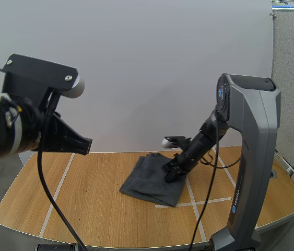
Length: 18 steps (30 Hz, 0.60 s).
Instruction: Fold the towel
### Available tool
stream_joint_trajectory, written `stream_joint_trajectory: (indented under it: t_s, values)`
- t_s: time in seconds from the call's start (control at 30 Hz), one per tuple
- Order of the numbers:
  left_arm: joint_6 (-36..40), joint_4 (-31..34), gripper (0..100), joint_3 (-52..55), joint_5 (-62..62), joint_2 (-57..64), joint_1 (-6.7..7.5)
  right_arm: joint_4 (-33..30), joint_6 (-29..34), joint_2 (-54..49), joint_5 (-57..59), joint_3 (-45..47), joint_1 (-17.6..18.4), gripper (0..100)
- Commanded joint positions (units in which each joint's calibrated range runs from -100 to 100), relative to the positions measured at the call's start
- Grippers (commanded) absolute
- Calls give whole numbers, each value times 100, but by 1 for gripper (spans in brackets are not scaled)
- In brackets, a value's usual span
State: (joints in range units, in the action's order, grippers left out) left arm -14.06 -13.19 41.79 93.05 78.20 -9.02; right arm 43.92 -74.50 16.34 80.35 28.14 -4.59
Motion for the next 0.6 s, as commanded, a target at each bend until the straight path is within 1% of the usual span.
stream_joint_trajectory:
  t_s: [0.0,0.1,0.17,0.23,0.27,0.33,0.37,0.57]
  values:
    - [-451,-352,0,48,-438,-1301,-11,-796,-118,-600,90,68,-297,0]
    - [-550,-680,0,48,-485,-1823,-11,-947,-117,-673,157,113,-342,0]
    - [-835,-1100,0,48,-575,-2234,-11,-962,-117,-715,172,216,-371,0]
    - [-1048,-1345,0,48,-575,-2500,-11,-924,-117,-767,265,261,-371,0]
    - [-1065,-1423,0,48,-575,-2580,-11,-799,-117,-816,316,293,-371,0]
    - [-1296,-1603,0,48,-616,-2882,-11,-294,-155,-1096,885,290,-363,0]
    - [-1469,-1674,0,48,-664,-2958,-11,-190,-155,-1197,1010,290,-348,0]
    - [-1761,-1872,0,48,-1087,-3096,-11,-13,-61,-1373,1027,307,-32,0]
